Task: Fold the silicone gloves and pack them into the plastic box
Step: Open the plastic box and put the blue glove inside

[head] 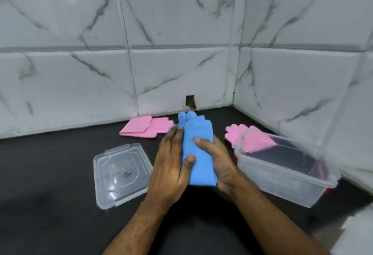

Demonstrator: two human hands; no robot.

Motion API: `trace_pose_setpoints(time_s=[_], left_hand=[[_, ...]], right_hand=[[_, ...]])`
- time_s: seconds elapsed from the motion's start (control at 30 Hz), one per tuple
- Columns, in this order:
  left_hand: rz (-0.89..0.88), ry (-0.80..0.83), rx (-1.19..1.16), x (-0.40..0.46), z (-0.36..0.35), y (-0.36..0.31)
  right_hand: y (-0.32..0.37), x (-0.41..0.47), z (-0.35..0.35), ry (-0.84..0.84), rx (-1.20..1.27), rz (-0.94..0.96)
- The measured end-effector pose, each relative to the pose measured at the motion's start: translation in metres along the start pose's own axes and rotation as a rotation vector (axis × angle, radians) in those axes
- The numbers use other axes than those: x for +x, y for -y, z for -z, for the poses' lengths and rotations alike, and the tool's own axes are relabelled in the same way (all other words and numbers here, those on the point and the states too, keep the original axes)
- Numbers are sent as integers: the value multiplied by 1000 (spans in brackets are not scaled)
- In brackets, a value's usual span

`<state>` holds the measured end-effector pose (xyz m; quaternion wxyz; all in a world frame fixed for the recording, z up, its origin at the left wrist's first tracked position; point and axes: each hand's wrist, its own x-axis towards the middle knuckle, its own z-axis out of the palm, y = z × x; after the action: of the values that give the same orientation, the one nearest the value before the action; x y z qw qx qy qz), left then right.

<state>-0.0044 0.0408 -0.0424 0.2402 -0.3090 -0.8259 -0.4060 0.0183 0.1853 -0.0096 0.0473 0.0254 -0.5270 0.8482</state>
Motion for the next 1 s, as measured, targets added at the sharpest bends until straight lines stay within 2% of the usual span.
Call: trace_pose_setpoints(time_s=[0.07,0.13,0.2,0.23,0.27,0.3,0.37,0.5,0.57,0.63,0.87,0.93,1.0], left_hand=[[-70,-51,-101,-2,0,-3],[28,-87,-341,3,-6,-11],[364,-22,-861,4,-9,-29],[556,66,-1109,3,-8,-34],[708,171,-1281,1,-5,-36],[781,255,-1327,-1,-1,-35],[780,308,-1304,-8,1,-29],[664,243,-1203,-13,4,-31],[662,232,-1275,-14,6,-28],[647,295,-1348,-14,10,-28],[576,475,-1330,-14,12,-33],[571,486,-1335,-14,12,-30],[565,503,-1343,-12,14,-26]], right_hand=[[6,-22,-2,2,7,45],[14,-41,1,5,-27,87],[22,-59,5,10,-98,109],[24,-67,7,13,-149,113],[24,-74,8,15,-206,111],[24,-79,9,12,-262,106],[23,-87,7,-20,-354,97],[31,-91,5,-89,-569,162],[38,-90,4,-102,-670,212],[48,-88,3,-131,-894,263],[79,-79,-5,113,-1766,121],[80,-76,-11,174,-1824,77],[79,-74,-16,246,-1731,48]])
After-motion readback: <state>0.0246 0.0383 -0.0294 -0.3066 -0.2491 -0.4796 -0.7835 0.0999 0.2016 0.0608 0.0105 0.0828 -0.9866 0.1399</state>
